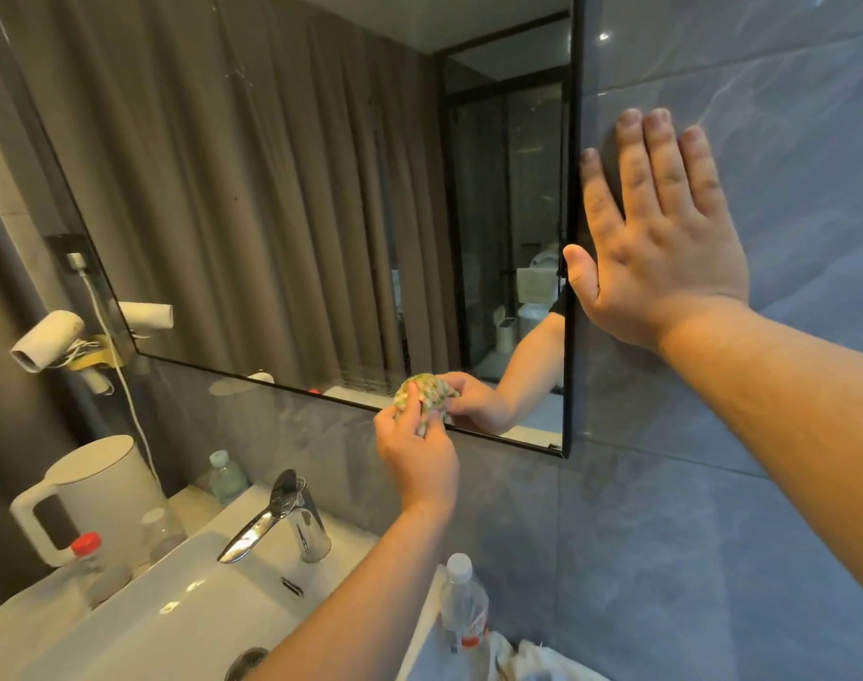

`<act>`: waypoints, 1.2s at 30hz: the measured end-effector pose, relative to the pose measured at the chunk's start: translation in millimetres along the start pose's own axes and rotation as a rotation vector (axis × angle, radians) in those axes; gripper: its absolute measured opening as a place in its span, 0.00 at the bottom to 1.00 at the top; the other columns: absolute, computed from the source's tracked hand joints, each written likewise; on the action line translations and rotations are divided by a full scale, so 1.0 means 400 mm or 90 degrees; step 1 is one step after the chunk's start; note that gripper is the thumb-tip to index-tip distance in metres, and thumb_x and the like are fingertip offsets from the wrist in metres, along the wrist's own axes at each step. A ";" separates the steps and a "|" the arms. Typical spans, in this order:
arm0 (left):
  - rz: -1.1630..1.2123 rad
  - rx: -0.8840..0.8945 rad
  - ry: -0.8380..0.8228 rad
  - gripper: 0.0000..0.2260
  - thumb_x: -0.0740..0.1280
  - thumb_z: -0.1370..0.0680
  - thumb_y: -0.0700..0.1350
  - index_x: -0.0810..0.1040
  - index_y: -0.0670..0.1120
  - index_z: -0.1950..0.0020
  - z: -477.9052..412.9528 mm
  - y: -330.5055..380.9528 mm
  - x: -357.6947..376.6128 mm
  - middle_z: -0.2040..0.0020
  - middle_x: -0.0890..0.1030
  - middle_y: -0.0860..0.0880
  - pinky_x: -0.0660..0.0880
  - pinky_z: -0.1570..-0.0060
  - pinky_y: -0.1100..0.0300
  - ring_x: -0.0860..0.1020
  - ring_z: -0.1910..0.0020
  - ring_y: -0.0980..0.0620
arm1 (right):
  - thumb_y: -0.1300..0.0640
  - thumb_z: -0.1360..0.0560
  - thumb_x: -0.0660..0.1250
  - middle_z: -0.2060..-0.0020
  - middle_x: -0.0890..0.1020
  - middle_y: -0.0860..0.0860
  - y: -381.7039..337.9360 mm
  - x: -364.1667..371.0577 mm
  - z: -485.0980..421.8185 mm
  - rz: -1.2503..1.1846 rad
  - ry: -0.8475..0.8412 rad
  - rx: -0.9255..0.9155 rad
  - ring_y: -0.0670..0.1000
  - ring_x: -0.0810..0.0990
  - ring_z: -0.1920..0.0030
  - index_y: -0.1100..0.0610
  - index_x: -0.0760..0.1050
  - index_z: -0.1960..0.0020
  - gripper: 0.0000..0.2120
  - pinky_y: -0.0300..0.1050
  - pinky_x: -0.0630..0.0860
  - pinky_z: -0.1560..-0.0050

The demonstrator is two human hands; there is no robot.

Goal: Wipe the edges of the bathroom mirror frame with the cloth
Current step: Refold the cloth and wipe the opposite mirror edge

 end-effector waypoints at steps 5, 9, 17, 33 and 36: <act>-0.055 -0.031 0.052 0.17 0.69 0.26 0.32 0.79 0.38 0.37 -0.118 -0.023 -0.055 0.42 0.76 0.42 0.66 0.47 0.76 0.77 0.44 0.47 | 0.42 0.21 0.47 0.22 0.49 0.66 -0.002 -0.001 0.000 -0.008 0.003 0.001 0.65 0.46 0.22 0.62 0.51 0.21 0.35 0.60 0.42 0.22; -0.037 -0.100 0.129 0.18 0.68 0.25 0.33 0.78 0.38 0.35 -0.149 -0.025 -0.061 0.40 0.75 0.40 0.64 0.47 0.72 0.77 0.43 0.46 | 0.42 0.21 0.47 0.22 0.49 0.66 -0.002 -0.002 0.000 -0.002 -0.003 0.001 0.65 0.46 0.22 0.62 0.51 0.21 0.35 0.61 0.42 0.22; 0.026 -0.016 0.033 0.16 0.72 0.30 0.29 0.83 0.42 0.45 0.003 0.026 -0.024 0.52 0.76 0.51 0.67 0.55 0.79 0.76 0.54 0.61 | 0.42 0.21 0.48 0.22 0.50 0.66 -0.001 0.000 0.000 -0.011 0.003 -0.002 0.65 0.47 0.22 0.62 0.52 0.21 0.35 0.61 0.42 0.22; -0.068 0.324 -0.067 0.17 0.70 0.33 0.33 0.78 0.51 0.50 0.082 0.061 0.020 0.56 0.71 0.55 0.71 0.57 0.63 0.72 0.57 0.54 | 0.42 0.22 0.49 0.22 0.50 0.66 0.001 0.003 0.000 -0.024 0.004 -0.004 0.65 0.47 0.22 0.62 0.52 0.21 0.35 0.60 0.42 0.22; -0.060 0.146 0.005 0.15 0.69 0.31 0.30 0.81 0.44 0.50 -0.020 0.017 -0.024 0.54 0.72 0.51 0.70 0.55 0.61 0.73 0.54 0.51 | 0.42 0.21 0.49 0.22 0.50 0.66 0.000 0.002 -0.001 -0.018 0.008 -0.004 0.65 0.47 0.22 0.62 0.52 0.21 0.35 0.61 0.42 0.22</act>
Point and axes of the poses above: each hand's wrist, its own z-axis away from the middle knuckle, its own x-axis out of the palm, y = z × x, the point moved 3 cm from there along -z, towards the middle knuckle
